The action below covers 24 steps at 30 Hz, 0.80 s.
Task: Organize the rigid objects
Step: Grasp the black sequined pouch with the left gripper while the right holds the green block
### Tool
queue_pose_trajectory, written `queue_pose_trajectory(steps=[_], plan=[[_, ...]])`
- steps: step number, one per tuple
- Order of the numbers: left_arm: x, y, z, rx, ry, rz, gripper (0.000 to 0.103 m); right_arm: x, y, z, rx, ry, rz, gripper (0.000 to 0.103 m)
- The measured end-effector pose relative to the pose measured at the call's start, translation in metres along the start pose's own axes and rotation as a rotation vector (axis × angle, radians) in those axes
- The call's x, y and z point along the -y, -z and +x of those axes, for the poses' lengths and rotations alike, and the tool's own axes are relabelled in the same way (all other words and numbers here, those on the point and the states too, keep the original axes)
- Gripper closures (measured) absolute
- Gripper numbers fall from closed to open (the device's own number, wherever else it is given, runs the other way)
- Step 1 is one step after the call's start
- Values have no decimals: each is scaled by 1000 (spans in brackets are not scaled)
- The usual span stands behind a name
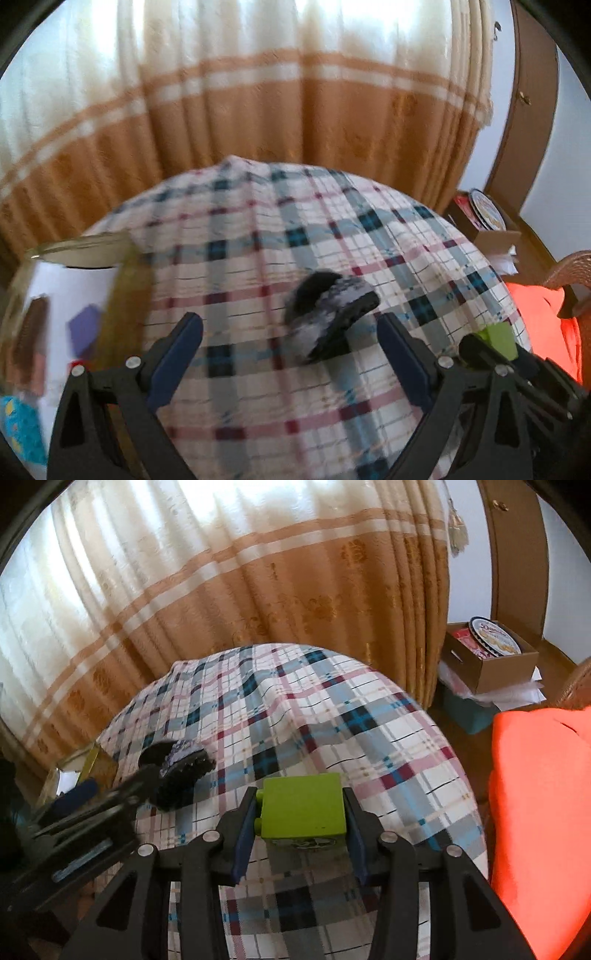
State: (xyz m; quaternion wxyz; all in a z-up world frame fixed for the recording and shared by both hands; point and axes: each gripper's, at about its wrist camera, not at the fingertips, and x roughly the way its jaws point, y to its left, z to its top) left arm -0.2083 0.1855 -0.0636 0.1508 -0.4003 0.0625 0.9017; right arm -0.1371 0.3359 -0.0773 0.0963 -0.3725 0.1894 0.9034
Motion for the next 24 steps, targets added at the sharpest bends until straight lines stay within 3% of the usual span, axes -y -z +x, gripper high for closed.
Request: queue_pose_trajectory(steps=[6, 11, 15, 16, 20, 24], plan=[[22, -2, 26, -39, 7, 75, 8, 4, 1, 6, -20, -24, 21, 57], [20, -4, 45, -92, 1, 40, 21, 4, 1, 9, -30, -29, 14, 57], [23, -2, 45, -66, -6, 47, 27, 5, 2, 11, -32, -31, 18, 57], [24, -2, 44, -65, 7, 49, 34, 4, 2, 11, -31, -30, 16, 57], [22, -4, 44, -67, 39, 39, 35, 4, 2, 11, -33, -28, 13, 56], [20, 1, 38, -61, 22, 42, 38, 3, 2, 11, -33, -22, 7, 56]])
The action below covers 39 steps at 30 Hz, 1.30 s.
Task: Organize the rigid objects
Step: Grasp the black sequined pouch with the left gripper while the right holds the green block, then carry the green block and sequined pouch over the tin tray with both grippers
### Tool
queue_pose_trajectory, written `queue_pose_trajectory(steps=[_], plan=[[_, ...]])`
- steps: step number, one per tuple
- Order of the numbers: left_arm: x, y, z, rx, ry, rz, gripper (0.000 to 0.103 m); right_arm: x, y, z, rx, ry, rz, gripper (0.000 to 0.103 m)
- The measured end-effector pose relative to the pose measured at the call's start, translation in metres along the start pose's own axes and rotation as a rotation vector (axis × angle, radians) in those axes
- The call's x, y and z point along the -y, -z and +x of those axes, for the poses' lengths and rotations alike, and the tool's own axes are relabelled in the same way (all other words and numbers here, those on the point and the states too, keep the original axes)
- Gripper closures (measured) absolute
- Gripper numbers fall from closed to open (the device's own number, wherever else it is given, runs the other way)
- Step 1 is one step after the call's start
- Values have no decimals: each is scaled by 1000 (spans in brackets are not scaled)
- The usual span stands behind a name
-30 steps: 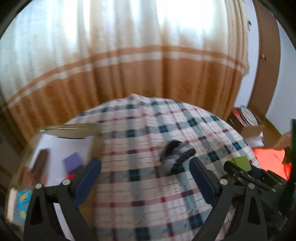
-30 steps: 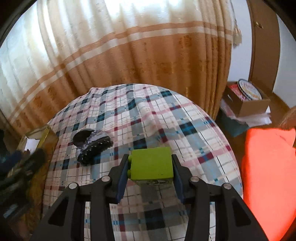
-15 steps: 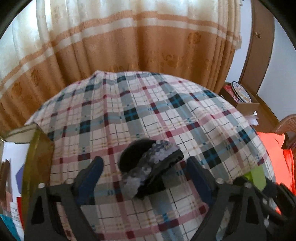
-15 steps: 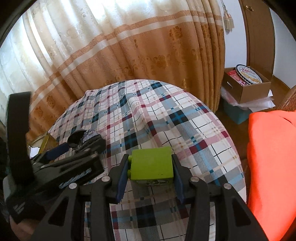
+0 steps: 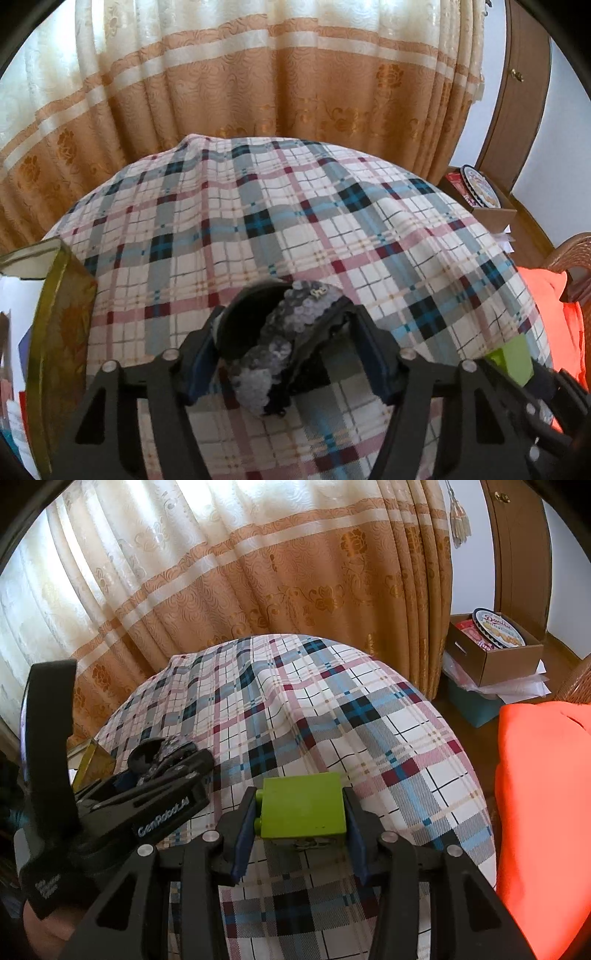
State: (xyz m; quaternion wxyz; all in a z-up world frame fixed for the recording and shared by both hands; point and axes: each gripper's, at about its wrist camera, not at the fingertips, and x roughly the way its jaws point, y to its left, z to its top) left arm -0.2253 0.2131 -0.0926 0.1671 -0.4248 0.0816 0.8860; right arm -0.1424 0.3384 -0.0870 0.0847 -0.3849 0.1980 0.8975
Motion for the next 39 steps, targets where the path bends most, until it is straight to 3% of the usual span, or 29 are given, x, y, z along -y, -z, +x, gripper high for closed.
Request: queue_pose_trajectory(steps=[5, 23, 39], plan=[[-11, 10, -10, -30, -22, -35, 39, -2, 0, 0, -1, 13, -10, 56], [-39, 68, -85, 9, -32, -72, 39, -18, 2, -2, -6, 102, -78, 57], [-68, 75, -148, 135, -39, -84, 39, -63, 34, -69, 81, -14, -44, 57]])
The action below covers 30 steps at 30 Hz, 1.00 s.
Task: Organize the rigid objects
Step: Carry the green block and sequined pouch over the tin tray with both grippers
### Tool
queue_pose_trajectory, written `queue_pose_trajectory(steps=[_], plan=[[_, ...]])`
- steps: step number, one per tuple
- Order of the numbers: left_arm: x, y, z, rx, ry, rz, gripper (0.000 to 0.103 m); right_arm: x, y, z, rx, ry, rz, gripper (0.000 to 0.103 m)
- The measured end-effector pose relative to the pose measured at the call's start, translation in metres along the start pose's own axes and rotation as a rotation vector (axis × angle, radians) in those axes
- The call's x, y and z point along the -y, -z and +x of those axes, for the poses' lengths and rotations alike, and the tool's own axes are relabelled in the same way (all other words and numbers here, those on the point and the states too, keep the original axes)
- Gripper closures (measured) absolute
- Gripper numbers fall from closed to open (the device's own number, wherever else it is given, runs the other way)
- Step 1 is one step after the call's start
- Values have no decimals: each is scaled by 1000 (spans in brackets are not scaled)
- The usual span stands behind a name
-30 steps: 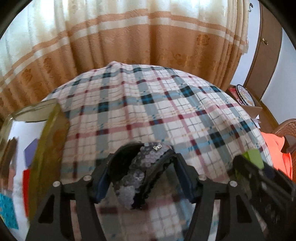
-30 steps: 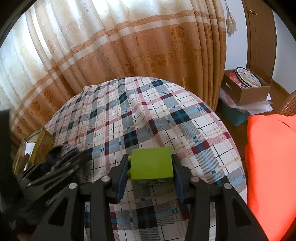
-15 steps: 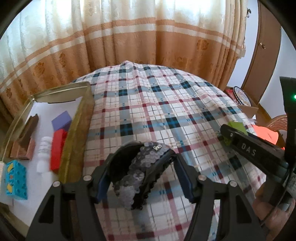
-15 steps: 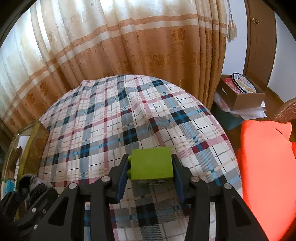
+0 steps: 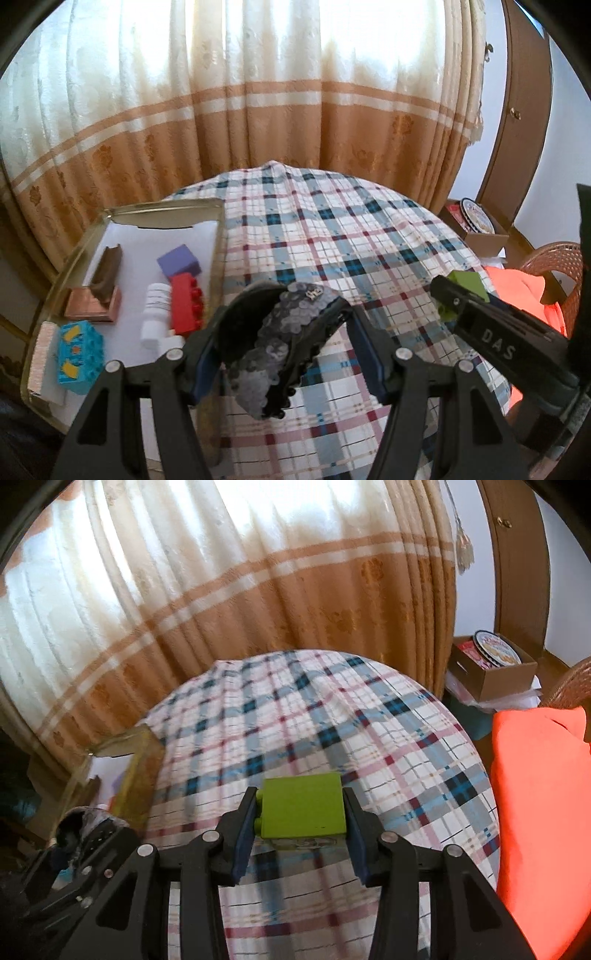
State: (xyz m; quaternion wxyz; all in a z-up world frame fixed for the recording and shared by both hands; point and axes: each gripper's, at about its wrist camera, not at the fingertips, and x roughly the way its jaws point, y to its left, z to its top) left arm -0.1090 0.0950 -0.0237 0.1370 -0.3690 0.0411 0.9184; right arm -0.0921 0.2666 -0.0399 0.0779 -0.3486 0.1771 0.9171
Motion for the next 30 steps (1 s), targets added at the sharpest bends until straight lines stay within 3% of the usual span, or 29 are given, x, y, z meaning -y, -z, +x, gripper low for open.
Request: queue_pose_trajectory(steps=[30], plan=[[-85, 14, -25, 33, -96, -115, 39, -106, 18, -35, 35, -160, -126, 56]])
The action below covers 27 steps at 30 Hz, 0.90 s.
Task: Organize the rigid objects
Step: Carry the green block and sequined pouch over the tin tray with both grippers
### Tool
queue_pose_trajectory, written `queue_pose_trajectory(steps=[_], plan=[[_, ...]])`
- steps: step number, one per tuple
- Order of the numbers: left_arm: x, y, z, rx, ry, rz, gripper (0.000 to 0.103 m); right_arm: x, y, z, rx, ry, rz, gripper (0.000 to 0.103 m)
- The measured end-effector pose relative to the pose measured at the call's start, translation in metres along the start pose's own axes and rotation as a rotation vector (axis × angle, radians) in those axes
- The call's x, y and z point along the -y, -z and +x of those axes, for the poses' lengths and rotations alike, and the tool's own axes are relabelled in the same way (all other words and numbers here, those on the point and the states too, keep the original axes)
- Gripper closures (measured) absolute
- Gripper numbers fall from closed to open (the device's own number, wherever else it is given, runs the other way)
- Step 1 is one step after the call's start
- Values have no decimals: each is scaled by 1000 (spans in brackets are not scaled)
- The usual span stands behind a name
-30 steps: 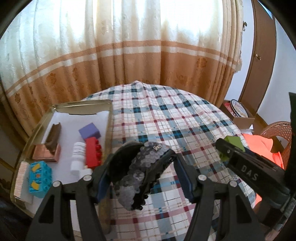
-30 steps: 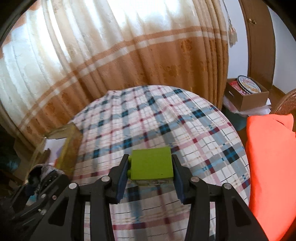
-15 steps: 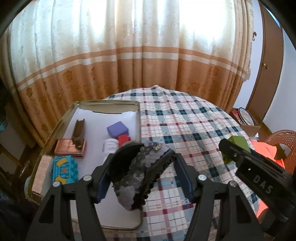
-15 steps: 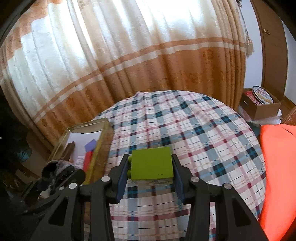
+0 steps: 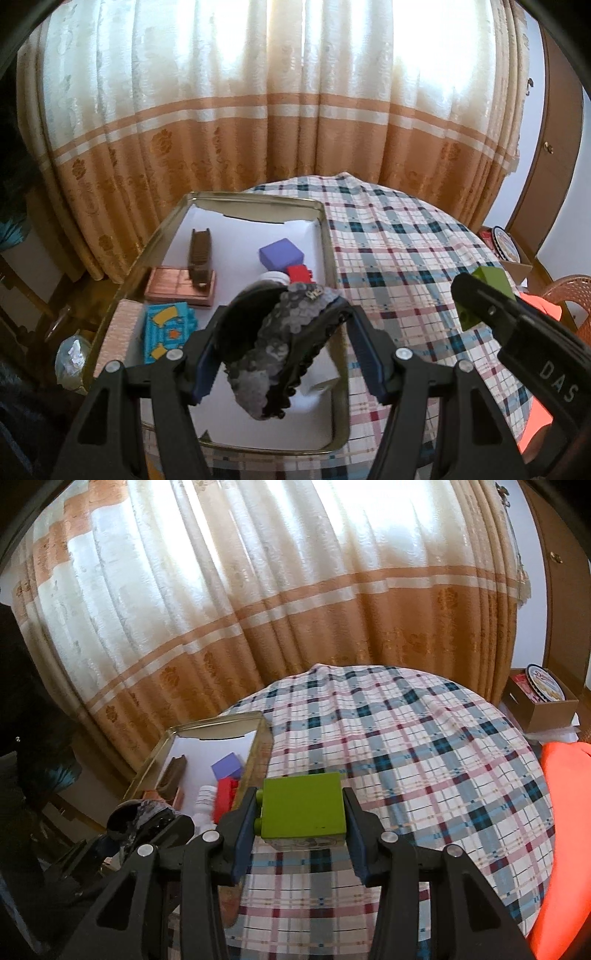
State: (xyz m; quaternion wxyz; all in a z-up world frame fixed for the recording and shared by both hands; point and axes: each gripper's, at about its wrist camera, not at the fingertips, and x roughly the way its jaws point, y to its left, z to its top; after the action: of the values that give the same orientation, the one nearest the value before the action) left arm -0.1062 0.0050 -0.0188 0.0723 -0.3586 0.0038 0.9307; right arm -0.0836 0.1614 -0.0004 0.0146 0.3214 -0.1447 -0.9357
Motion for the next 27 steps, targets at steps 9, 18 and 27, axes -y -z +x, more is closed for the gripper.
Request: queue_pose_trajectory(steps=[9, 18, 27], plan=[[-19, -1, 2, -1, -33, -16, 39, -26, 0, 3, -2, -40, -35, 56], [-38, -1, 3, -1, -63, -35, 39, -46, -2, 6, -5, -63, -68, 56], [-56, 0, 8, -17, -89, -62, 39, -65, -4, 13, -7, -82, -98, 56]])
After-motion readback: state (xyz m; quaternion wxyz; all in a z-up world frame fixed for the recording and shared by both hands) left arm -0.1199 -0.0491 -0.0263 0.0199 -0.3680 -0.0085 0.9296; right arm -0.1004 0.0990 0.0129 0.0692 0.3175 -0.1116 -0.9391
